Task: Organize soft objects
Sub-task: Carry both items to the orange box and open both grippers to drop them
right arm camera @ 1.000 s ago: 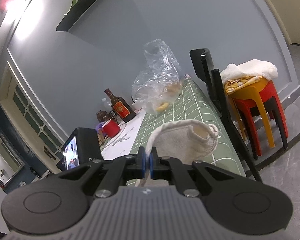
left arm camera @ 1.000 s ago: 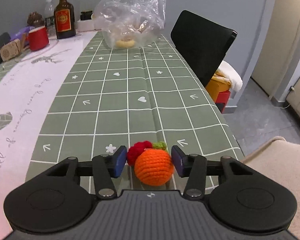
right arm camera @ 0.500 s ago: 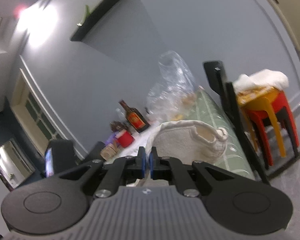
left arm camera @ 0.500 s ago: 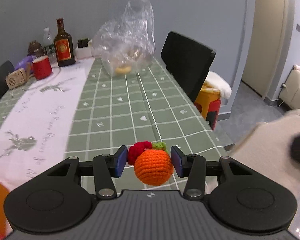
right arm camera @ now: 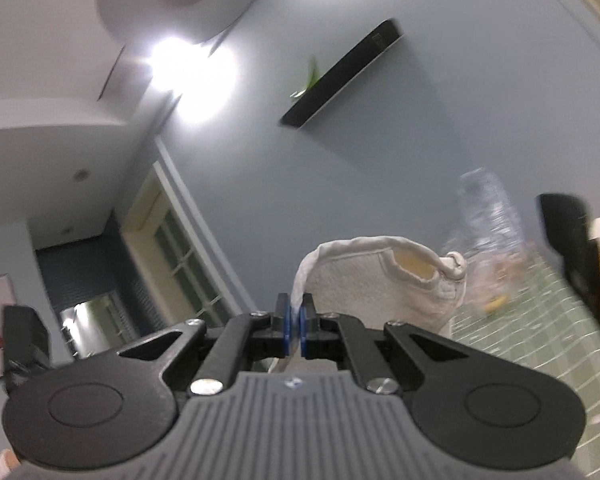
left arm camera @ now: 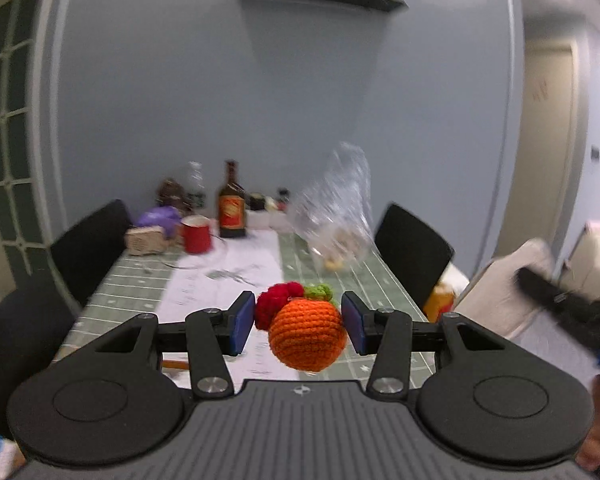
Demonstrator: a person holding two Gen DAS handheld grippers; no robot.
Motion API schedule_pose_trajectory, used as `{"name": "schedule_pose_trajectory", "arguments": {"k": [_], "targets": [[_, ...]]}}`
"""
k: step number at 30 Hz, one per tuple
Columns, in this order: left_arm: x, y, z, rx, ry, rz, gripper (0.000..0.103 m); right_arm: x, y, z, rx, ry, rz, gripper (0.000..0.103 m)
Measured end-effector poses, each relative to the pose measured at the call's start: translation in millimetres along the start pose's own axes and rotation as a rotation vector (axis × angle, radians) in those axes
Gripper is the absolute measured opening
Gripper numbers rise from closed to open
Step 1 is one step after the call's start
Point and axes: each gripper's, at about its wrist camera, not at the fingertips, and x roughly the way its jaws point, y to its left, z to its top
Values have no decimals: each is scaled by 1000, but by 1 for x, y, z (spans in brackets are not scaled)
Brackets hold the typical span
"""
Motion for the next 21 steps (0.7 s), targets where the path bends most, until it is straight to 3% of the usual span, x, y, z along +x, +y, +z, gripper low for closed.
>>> {"name": "schedule_pose_trajectory", "arguments": {"k": [2, 5, 9, 14, 17, 20, 21], "targets": [[-21, 26, -2, 3, -17, 34, 54, 28, 26, -16, -9, 71, 30, 2], [-35, 62, -23, 34, -20, 155, 54, 72, 61, -47, -42, 191, 42, 2], [-25, 110, -61, 15, 59, 251, 54, 122, 93, -84, -51, 317, 104, 2], [-3, 147, -107, -10, 144, 271, 54, 158, 122, -112, -94, 399, 160, 2], [-4, 150, -121, 24, 117, 263, 56, 178, 131, -129, -145, 462, 130, 2], [-12, 143, -129, 97, 33, 267, 86, 188, 132, -147, -193, 552, 100, 8], [-17, 138, -132, 117, 2, 272, 94, 188, 135, -154, -213, 575, 65, 26]]}}
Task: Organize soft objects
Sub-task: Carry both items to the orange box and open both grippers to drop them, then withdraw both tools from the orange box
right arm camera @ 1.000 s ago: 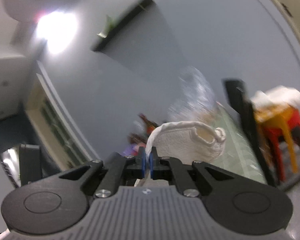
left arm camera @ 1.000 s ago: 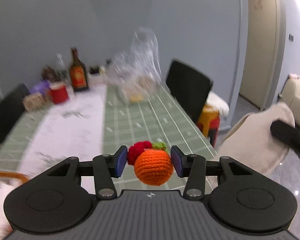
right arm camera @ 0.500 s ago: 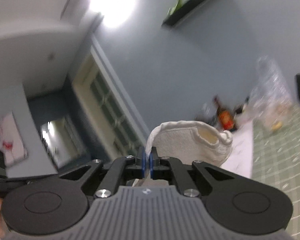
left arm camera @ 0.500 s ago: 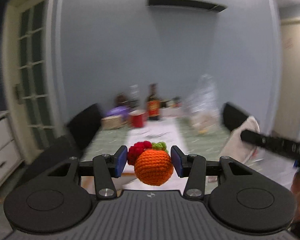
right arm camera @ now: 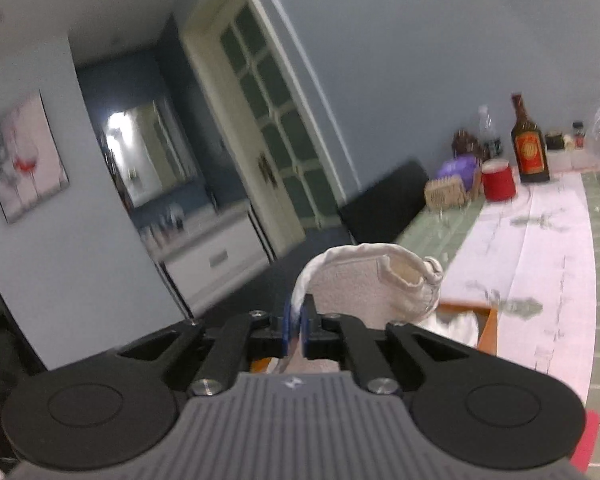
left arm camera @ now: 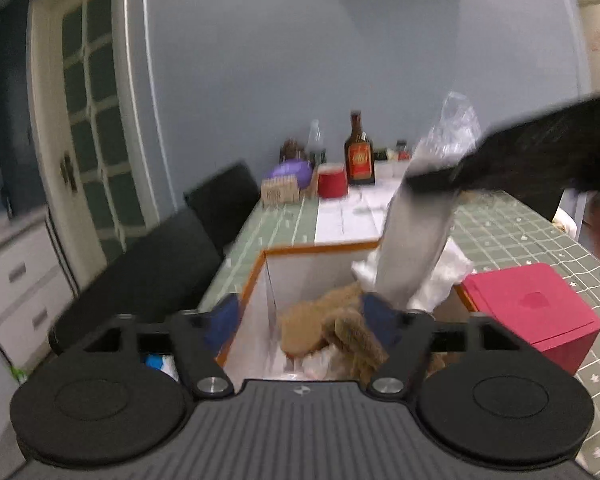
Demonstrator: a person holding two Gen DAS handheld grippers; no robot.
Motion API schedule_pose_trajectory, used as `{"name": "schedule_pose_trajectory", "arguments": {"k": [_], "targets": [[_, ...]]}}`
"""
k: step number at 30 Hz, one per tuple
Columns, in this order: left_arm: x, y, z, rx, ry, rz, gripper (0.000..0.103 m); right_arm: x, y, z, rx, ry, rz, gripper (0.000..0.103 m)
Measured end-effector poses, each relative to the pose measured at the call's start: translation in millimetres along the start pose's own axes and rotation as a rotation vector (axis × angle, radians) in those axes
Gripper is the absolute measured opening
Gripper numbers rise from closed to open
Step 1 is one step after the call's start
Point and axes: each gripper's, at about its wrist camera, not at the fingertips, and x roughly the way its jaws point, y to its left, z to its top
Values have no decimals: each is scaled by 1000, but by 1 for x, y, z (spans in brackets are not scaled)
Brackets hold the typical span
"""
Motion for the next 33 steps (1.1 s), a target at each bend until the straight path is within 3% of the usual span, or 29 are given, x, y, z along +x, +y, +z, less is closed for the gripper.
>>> {"name": "schedule_pose_trajectory", "arguments": {"k": [2, 5, 9, 13, 15, 18, 23, 25, 29, 33], "targets": [[-16, -5, -8, 26, -47, 25, 95, 4, 6, -10, -29, 35, -83, 61], [-34, -13, -16, 41, -91, 46, 99, -18, 9, -27, -68, 19, -121, 61], [-58, -16, -30, -37, -137, -14, 99, -70, 24, -61, -155, -49, -237, 76], [-83, -23, -44, -95, -194, -7, 103, -97, 26, -89, -158, -99, -290, 77], [-89, -29, -47, -74, -182, 2, 103, -113, 27, -103, -108, -118, -310, 77], [-97, -33, -52, -99, -137, -14, 103, -136, 40, -130, -132, -185, -334, 77], [-108, -33, -62, -141, -109, -30, 103, -139, 70, -175, -199, -208, -570, 77], [-110, -36, -66, -142, -105, -40, 103, -135, 76, -186, -219, -194, -614, 77], [-112, -45, -76, -148, -94, -72, 103, -130, 73, -194, -167, -183, -576, 77], [-112, -55, -83, -142, -92, -42, 103, -135, 78, -198, -167, -190, -586, 77]]}}
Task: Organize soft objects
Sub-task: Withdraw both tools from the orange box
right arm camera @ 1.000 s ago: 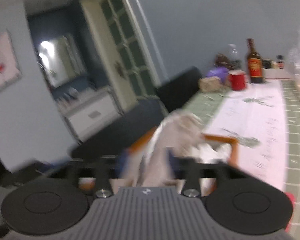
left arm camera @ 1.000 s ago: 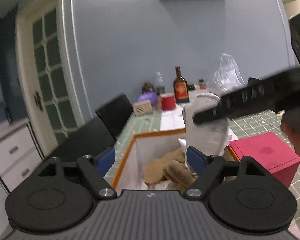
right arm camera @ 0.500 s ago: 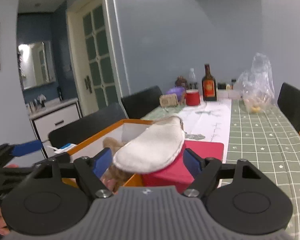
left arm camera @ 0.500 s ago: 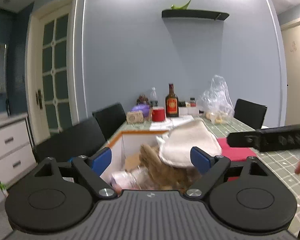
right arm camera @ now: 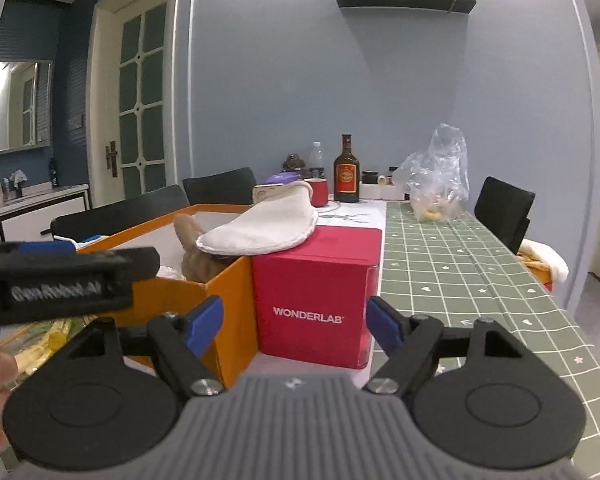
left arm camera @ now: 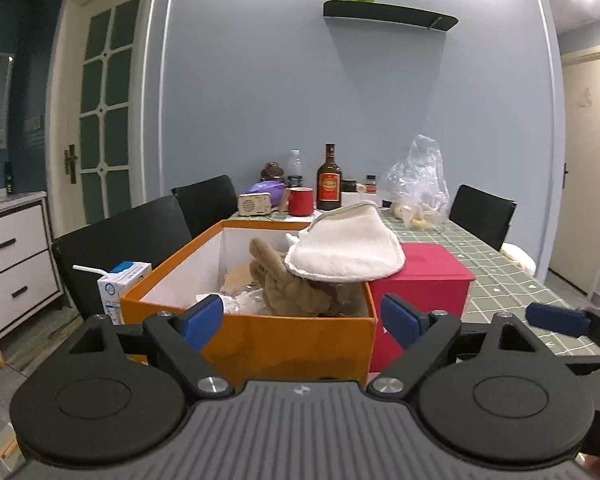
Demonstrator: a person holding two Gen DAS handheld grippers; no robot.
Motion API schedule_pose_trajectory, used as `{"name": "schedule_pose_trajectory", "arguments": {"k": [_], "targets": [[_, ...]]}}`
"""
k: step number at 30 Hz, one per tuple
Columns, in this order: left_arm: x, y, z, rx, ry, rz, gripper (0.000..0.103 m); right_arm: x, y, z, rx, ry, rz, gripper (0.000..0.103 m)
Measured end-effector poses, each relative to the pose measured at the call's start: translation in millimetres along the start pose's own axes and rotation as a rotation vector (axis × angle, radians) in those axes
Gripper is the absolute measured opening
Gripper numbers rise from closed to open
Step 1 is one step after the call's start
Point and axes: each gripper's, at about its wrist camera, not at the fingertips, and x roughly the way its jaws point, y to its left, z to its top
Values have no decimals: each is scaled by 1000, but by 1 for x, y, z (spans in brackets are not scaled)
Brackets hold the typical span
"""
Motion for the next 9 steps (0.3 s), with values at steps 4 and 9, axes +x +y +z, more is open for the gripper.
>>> {"name": "schedule_pose_trajectory", "arguments": {"k": [4, 9], "targets": [[-1, -3, -5, -9, 10, -17, 103, -3, 1, -4, 3, 4, -8, 77], [-3, -7, -8, -12, 5, -19, 103, -6, -2, -6, 10, 7, -18, 77]]}}
